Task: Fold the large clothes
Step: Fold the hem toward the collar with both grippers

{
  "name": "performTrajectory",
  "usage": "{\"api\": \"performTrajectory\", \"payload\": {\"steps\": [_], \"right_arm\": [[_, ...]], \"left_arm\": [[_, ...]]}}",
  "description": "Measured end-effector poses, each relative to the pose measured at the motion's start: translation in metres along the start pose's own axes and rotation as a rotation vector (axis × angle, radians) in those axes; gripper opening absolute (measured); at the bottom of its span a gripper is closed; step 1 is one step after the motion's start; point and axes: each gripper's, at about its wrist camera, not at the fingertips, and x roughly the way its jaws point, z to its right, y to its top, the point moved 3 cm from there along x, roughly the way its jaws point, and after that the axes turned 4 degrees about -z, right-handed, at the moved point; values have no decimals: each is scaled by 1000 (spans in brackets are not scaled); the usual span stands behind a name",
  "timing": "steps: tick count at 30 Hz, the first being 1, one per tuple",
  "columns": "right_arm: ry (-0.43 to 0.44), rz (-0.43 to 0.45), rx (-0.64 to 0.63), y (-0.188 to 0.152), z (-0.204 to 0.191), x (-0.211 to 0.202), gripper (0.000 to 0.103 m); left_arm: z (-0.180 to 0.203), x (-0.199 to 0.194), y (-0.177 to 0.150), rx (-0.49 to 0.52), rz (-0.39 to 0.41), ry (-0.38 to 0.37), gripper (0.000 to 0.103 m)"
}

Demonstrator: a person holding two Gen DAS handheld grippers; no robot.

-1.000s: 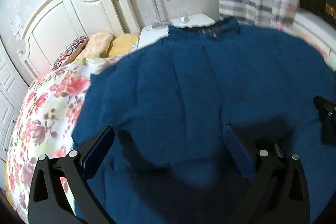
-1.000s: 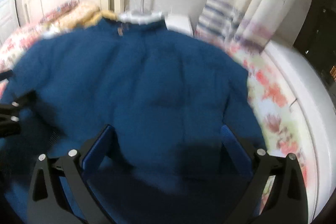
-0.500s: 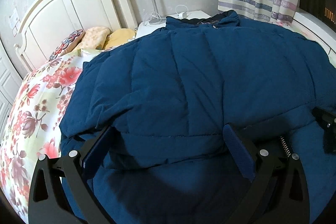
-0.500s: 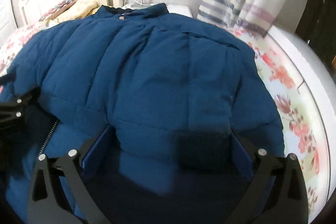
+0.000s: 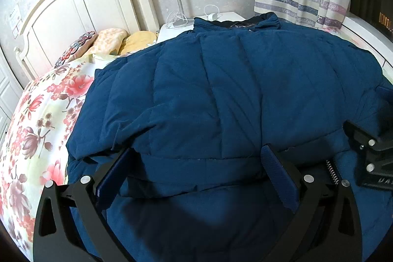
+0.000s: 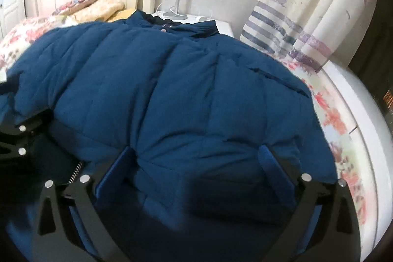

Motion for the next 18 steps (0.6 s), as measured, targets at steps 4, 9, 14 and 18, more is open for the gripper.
{"api": "performTrajectory", "payload": {"steps": [4,9,14,18], "right_arm": [[13,-28,-8,1,2,0,101],[107,52,73,36,37,-25,97],[158,-3,119,93,52,15,82],[98,-93,0,91,32,60,83]], "left_arm": [[0,-2,0,3,-2,4,99],[-15,-22,34,-15,42,-63,99],[-33,18,86,-88,-14,-4,99],[-22,55,81,-38,-80,17,99]]}}
